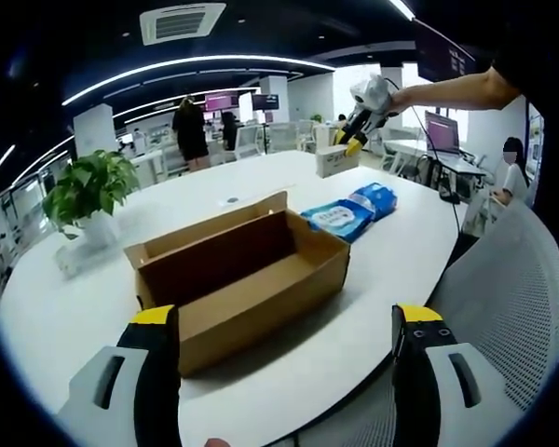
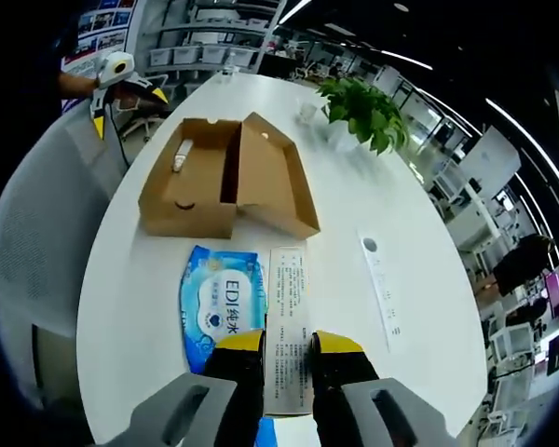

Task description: Operate the shoe box by opening the lid, removing the specified soft item, and placing it in the target area until the item is outside and the box remains undamaged.

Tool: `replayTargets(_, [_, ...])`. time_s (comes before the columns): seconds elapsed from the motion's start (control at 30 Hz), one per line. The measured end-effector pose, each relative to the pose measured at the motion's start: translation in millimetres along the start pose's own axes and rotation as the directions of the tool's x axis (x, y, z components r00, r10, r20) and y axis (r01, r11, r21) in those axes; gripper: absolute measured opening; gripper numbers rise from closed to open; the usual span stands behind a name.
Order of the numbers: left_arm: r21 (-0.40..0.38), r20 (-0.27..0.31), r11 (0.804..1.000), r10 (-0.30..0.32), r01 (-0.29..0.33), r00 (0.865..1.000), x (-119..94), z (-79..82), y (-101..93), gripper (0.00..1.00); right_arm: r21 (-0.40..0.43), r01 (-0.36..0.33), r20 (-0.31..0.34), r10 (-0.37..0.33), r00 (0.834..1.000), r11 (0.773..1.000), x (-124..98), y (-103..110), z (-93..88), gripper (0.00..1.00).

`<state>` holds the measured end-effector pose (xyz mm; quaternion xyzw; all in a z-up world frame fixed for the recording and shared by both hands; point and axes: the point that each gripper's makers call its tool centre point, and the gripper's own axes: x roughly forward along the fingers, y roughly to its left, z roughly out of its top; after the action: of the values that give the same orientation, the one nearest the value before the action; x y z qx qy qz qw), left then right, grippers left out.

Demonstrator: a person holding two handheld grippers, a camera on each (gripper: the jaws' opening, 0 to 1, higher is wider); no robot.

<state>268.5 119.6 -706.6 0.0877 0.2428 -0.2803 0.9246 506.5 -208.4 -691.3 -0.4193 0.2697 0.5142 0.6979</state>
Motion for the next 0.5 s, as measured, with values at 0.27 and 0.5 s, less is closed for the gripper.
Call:
replayTargets(0.27, [-0.004,-0.016,1.0,0.009,-0.009,1.0,1,-2.3,1.8,0.98,0.011,-0.003,-0.048,0.004,0.999,1.0,12,-8,-25.9,0.15])
replayTargets(0.5, [-0.001,-0.034,1.0,0.005,-0.005,0.999,3,-3.9,0.1,0.98,0.02,-0.006,-0.089,0.008,0.996,1.0,21,-15,-49.0,0.15])
